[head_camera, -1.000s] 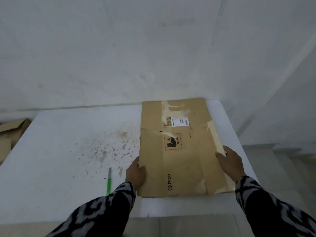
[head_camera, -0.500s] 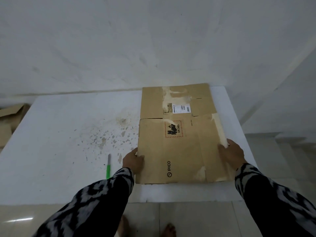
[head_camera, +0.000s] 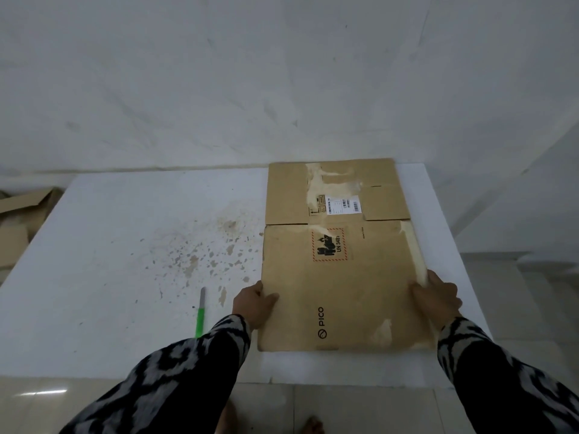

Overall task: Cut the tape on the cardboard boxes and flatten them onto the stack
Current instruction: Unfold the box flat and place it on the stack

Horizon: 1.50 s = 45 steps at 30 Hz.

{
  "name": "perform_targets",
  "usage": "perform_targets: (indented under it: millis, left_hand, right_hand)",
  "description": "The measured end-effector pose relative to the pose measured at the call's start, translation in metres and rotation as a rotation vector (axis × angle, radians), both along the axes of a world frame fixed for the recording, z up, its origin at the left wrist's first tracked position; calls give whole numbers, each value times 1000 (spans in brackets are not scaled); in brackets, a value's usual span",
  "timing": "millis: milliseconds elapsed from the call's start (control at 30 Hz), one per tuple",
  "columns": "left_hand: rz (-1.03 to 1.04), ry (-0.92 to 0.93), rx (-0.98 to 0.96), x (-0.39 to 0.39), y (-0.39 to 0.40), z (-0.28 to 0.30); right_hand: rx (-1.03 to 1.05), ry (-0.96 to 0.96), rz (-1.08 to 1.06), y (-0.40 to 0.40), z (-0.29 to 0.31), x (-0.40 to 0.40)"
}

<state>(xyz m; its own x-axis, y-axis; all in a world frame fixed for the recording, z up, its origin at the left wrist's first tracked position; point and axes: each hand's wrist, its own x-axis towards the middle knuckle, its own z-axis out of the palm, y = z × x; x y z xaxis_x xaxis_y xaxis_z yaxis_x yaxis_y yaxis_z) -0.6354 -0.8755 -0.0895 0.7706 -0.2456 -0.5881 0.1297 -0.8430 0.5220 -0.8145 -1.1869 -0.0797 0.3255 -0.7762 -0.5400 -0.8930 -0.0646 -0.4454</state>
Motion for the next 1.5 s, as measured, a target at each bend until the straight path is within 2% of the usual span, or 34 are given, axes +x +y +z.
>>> perform_targets:
  millis: [133, 333, 500, 600, 667, 767, 900, 1067, 1167, 1500]
  left_hand:
    - [-10, -15, 6, -3, -5, -3]
    - [-136, -47, 172, 1, -14, -7]
    - [-232, -54, 265, 6, -17, -6]
    - [-266, -19, 228, 8, -10, 1]
    - [-246, 18, 141, 7, 0, 10]
    - [-245, 12, 3, 2, 26, 29]
    - [-296, 13, -133, 2, 95, 51]
    - [-323, -34, -136, 30, 222, 62]
    - [-274, -76, -172, 57, 309, 67]
    - [-81, -152, -303, 134, 561, 90]
  right_hand:
    - [28, -51, -20, -7, -4, -5]
    - [-66, 137, -7, 1, -5, 1]
    - [-45, 164, -51, 4, -2, 2]
    - [-93, 150, -90, 18, 10, -1]
    - [-219, 116, -68, 38, 17, 1]
    - [-309, -123, -13, 82, 23, 12]
    - [-109, -386, 132, 170, 39, 37]
    - [121, -411, 391, 307, 46, 94]
    - [132, -390, 530, 393, 53, 132]
    - [150, -402, 592, 639, 90, 241]
